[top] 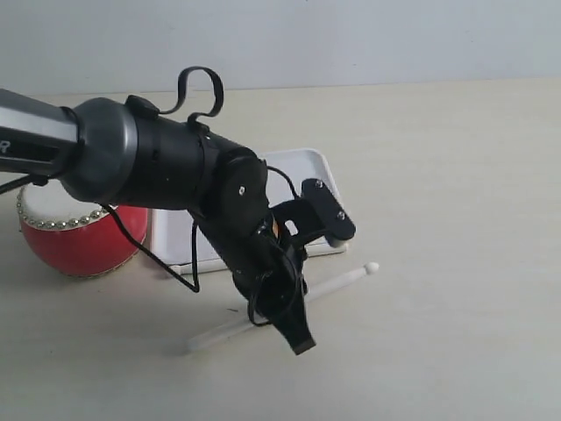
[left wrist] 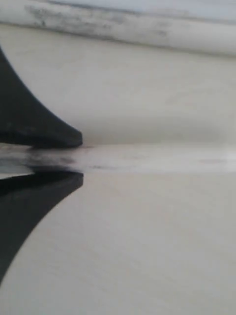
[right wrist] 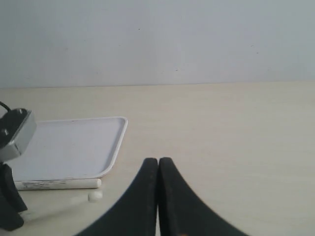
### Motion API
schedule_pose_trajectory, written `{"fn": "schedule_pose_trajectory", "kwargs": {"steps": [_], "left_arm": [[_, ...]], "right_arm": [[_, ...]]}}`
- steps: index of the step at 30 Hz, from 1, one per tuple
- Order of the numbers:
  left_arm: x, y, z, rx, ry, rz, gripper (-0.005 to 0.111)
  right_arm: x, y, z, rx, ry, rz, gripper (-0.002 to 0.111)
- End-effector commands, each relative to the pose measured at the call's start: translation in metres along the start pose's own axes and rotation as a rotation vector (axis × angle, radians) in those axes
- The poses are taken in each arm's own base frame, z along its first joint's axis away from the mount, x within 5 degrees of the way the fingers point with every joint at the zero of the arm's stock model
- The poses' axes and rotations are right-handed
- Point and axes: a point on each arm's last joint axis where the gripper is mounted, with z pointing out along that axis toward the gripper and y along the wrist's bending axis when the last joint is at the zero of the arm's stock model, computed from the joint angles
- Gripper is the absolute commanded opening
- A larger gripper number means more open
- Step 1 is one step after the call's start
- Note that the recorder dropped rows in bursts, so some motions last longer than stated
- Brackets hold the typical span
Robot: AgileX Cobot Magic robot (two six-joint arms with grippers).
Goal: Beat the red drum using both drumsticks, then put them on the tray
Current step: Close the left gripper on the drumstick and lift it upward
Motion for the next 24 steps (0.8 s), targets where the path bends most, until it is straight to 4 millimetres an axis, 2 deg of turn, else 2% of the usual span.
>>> {"fn": "schedule_pose_trajectory", "kwargs": {"steps": [1, 8, 14, 19, 24], "left_arm": [[-0.021, -0.001, -0.038, -0.034, -0.234, -0.086, 0.000], [-0.038, -0.005, -0.092, -0.073, -0.484, -0.147, 0.000], [-0.045, -0.036, -0.124, -0.119, -0.690, -0.084, 0.000], [-0.032, -0.066, -0.150, -0.134, -0.842, -0.038, 0.000], [-0.001, -0.076, -0.177, -0.140, -0.935, -0.049, 0.000]], "right_arm": [[0.001, -0.001, 0.000, 0.007, -0.005, -0.001, 0.000], [0.001, -0.001, 0.000, 0.007, -0.005, -0.001, 0.000], [0.001, -0.001, 0.000, 0.007, -0.005, -0.001, 0.000], [0.001, -0.001, 0.000, 0.007, -0.005, -0.001, 0.000], [0.001, -0.001, 0.000, 0.007, -0.005, -0.001, 0.000]]}}
